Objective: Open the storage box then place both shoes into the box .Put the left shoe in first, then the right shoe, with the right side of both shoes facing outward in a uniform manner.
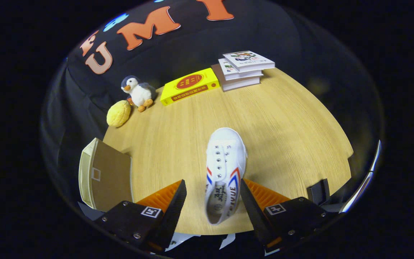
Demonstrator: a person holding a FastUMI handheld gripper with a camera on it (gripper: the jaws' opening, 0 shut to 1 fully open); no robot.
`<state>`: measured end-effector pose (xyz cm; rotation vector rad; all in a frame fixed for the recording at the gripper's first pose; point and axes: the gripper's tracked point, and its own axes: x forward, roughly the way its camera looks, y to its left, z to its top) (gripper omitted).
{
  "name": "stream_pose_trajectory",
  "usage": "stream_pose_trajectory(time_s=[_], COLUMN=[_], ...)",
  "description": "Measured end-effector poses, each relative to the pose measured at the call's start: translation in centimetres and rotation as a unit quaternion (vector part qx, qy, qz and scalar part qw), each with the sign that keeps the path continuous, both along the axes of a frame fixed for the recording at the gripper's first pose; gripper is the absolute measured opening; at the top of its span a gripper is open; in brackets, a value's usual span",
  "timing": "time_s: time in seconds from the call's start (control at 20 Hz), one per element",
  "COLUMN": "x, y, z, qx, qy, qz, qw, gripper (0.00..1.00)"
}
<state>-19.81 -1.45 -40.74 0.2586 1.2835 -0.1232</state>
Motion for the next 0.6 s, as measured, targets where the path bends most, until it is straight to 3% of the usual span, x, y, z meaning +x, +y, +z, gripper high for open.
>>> stream_pose_trajectory(time_s=[0.25,0.55,0.6], x=[-3.1,-2.0,-2.0], y=[-2.2,-1.8,-1.7], z=[-4.1,-6.7,-7.1], qx=[0.012,0.049,0.052], qy=[0.056,0.076,0.08], qz=[-0.004,-0.021,-0.026], qw=[0.998,0.996,0.995], gripper=[0.9,0.9,0.86])
